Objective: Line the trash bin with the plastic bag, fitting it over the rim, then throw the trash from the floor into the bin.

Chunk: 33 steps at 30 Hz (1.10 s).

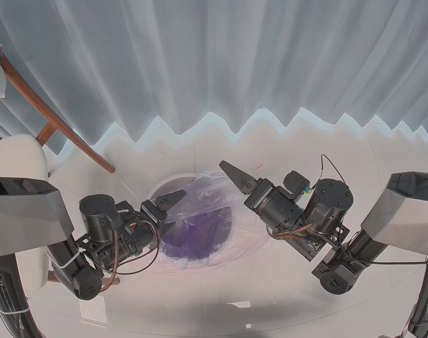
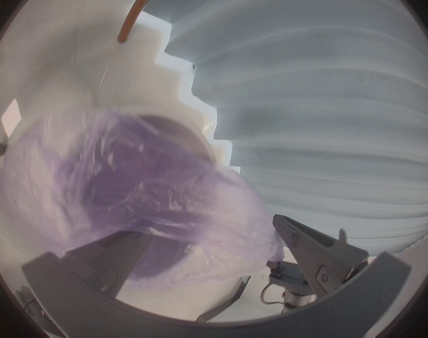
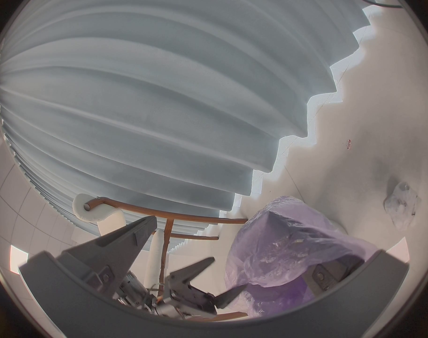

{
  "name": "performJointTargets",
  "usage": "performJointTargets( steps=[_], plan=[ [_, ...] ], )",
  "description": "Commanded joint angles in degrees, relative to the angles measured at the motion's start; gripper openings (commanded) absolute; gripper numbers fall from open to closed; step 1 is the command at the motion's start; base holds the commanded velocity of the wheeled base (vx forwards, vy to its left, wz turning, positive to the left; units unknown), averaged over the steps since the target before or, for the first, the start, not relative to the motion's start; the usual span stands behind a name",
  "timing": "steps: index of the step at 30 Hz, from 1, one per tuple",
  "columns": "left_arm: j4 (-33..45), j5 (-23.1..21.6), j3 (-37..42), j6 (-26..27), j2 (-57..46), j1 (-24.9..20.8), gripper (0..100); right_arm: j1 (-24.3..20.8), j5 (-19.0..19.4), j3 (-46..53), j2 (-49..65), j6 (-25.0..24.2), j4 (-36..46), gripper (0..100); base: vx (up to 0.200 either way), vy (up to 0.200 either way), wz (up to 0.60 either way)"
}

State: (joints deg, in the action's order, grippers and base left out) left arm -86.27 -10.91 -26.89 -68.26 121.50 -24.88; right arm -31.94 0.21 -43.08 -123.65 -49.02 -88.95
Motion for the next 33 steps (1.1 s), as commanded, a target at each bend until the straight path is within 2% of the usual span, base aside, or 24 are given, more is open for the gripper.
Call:
performJointTargets(
  steps=[1,6,8,9,10,11,13,21,23,33],
  plan=[
    [-0.04,-0.87,-0.44,0.67,-4.08,2.73,100,0.3,0.06,0.02,0.95,0.15,-1.05,100,0.0,0.0,0.0],
    [0.14,-1.92,-2.11,2.69,-5.75,5.72,100,2.76,0.58,-0.25,2.1,0.41,-0.96,100,0.0,0.0,0.0],
    [0.05,-2.36,-2.29,4.01,-5.75,6.34,100,4.61,1.99,-0.78,1.66,0.41,-0.78,100,0.0,0.0,0.0],
    [0.05,-3.42,-2.38,5.59,-5.49,6.69,100,5.92,5.24,-1.57,1.22,0.41,-0.69,100,0.0,0.0,0.0],
    [0.05,-3.42,-2.38,5.59,-5.49,6.69,100,5.92,5.24,-1.57,1.22,0.41,-0.69,100,0.0,0.0,0.0],
    [0.05,-4.73,-2.99,6.56,-5.31,7.3,100,6.71,8.58,-1.74,-0.01,0.33,-0.43,100,0.0,0.0,0.0],
    [0.14,-5.35,-4.31,6.56,-5.22,8.09,100,6.71,9.81,-2.27,-1.51,0.33,-0.52,100,0.0,0.0,0.0],
    [0.67,-7.02,-7.65,6.64,-5.14,11.52,100,6.98,10.52,-6.14,-4.93,0.41,-0.08,100,0.0,0.0,0.0],
    [0.67,-9.22,-8.26,6.64,-4.26,13.89,100,8.65,12.36,-10.09,-6.6,0.33,2.21,100,0.0,0.0,0.0],
    [0.58,-11.33,-9.93,6.64,-1.62,15.48,100,11.02,12.8,-18.18,-10.82,0.33,5.9,100,0.0,0.0,0.0]
  ],
)
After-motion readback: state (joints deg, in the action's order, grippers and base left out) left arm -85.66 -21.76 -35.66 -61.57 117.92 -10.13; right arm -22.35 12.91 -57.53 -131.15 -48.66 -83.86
